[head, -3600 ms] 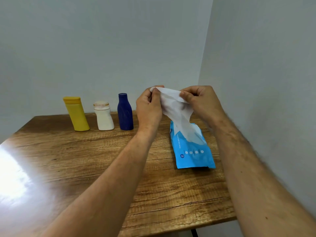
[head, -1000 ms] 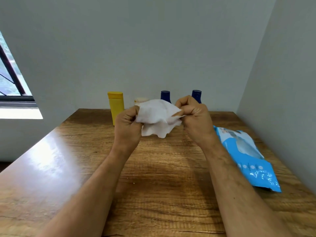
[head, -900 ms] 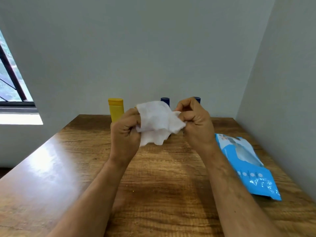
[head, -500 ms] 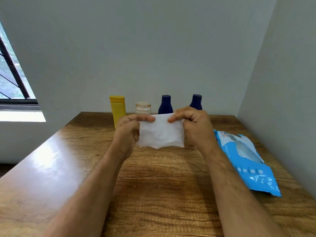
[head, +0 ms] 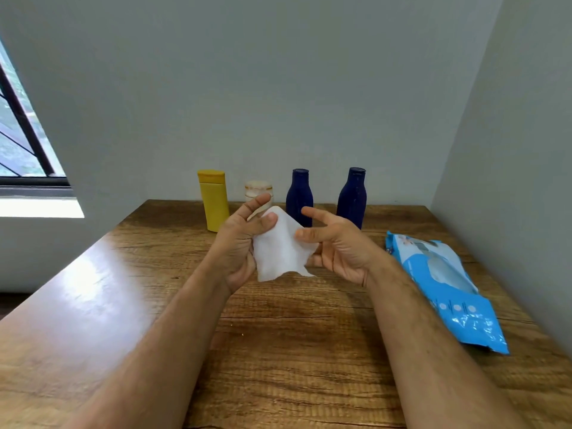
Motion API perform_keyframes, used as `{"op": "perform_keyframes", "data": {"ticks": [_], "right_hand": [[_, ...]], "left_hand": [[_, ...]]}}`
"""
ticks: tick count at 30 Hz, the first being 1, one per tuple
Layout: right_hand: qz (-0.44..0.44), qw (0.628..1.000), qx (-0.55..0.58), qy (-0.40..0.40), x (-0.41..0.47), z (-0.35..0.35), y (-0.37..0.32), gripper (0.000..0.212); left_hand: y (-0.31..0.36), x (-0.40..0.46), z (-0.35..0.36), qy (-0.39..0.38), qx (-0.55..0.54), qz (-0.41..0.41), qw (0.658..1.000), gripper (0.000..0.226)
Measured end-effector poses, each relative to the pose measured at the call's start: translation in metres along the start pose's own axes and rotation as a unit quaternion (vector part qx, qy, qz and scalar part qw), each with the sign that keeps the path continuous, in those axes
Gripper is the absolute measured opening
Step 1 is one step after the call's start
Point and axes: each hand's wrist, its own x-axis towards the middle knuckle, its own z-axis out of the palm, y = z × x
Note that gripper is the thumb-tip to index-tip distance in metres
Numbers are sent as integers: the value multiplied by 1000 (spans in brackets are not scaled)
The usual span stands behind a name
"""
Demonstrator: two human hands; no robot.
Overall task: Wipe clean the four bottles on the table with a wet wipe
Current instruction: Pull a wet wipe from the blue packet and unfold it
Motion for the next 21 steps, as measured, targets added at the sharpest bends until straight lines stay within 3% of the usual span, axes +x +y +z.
{"op": "perform_keyframes", "data": {"ticks": [3,5,8,10,12,13,15,18,21], "right_hand": [[-4,1000,0,26,3,-4,-1,66],[-18,999,-2,37,4,-7,-1,61],[-43,998,24,32,4,-11,-1,53],[-56,997,31,34,4,-10,-1,48],[-71,996,13,58,4,-7,-1,44],[-81,994,7,75,4,-5,-1,42],[-97,990,8,98,5,-4,-3,41],[-98,990,5,98,4,-1,-4,44],[-80,993,-4,92,3,2,-3,47]], "left_hand": [[0,1,-4,29,13,-36,999,43],[0,-2,-4,28,16,-110,993,35],[-6,-3,-5,21,55,-152,987,40],[-14,2,-7,106,166,-83,977,45],[-18,5,-8,221,313,37,923,37],[-17,5,-7,232,330,77,912,35],[-15,1,-2,196,291,68,934,42],[-16,-5,8,87,212,-78,970,63],[-19,-7,12,-4,114,-178,977,81]]}}
